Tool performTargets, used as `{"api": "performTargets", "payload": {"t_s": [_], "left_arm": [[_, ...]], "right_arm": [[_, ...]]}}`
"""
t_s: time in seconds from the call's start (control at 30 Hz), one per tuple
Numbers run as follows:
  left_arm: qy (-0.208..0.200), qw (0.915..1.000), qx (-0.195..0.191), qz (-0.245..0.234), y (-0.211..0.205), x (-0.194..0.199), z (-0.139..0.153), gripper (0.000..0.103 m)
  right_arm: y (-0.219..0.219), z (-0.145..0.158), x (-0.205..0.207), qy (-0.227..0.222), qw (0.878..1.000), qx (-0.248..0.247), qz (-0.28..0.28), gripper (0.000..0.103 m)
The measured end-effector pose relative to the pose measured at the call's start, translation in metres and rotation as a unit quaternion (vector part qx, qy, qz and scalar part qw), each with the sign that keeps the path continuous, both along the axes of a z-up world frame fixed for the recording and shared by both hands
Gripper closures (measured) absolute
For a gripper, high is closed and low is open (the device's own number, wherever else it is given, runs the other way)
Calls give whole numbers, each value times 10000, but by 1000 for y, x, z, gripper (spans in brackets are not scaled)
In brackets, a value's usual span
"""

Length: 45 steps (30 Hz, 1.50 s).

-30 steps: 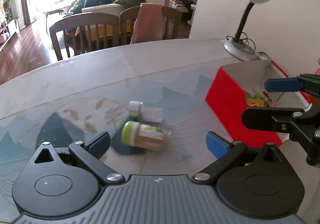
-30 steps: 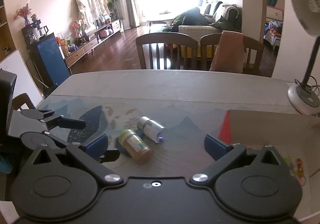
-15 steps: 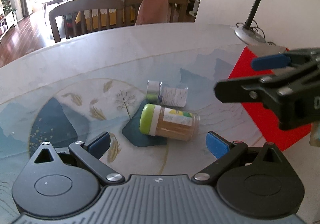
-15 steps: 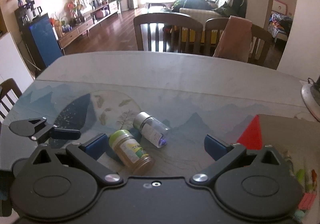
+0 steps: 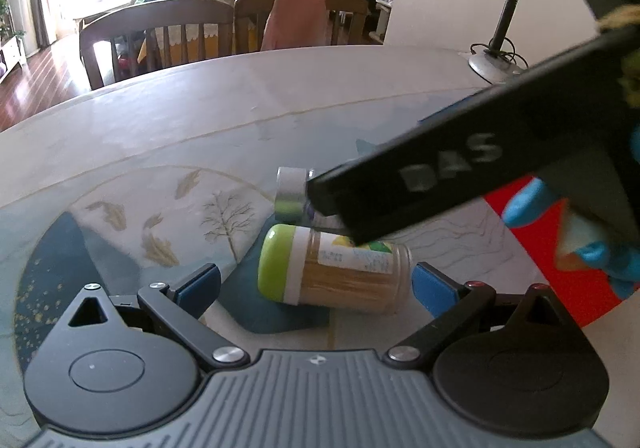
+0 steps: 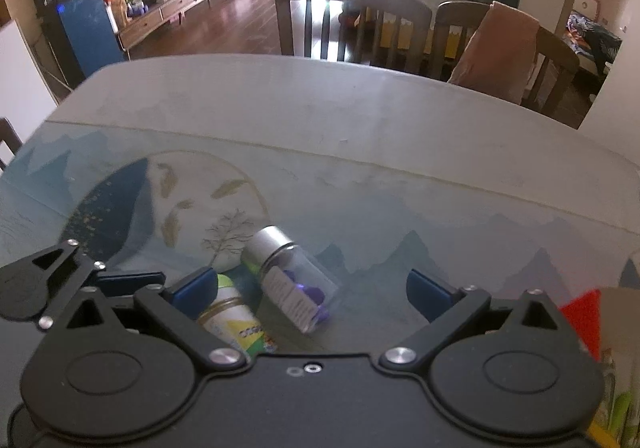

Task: Organize rigid objects
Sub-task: 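Lower the left gripper to the toothpick jar while right approaches the pill bottle, then grasp the green-capped toothpick jar with left while right grasps the clear pill bottle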

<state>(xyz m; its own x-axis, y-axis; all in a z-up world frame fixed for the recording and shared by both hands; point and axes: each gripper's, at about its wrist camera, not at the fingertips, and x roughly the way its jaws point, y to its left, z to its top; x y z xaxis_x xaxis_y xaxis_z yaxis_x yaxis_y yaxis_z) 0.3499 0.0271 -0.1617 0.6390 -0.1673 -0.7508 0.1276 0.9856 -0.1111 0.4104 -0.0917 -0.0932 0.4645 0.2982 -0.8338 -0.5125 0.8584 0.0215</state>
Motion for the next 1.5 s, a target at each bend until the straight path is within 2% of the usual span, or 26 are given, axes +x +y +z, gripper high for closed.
{"api": "performTargets", "payload": {"t_s": [0.33, 0.73, 0.83, 0.9, 0.97, 1.5], "left_arm": [[-51, 9999, 109, -92, -7, 6, -18, 1], [-14, 9999, -25, -108, -9, 7, -29, 2], [-34, 9999, -60, -113, -9, 5, -29, 2], [-64, 9999, -70, -82, -9, 4, -28, 4], [-28, 9999, -133, -92, -9, 4, -27, 16], [161, 9997, -177, 54, -7, -1, -14, 18]], "right_arm": [[7, -25, 16, 258, 9995, -177, 8, 12], [16, -39, 20, 360, 9990, -248, 100, 34], [17, -38, 18, 323, 9991, -253, 122, 42], [18, -36, 17, 328, 9991, -236, 115, 52], [19, -35, 17, 344, 9991, -207, 103, 57], [-1, -14, -5, 475, 9983, 7, -344, 63]]}}
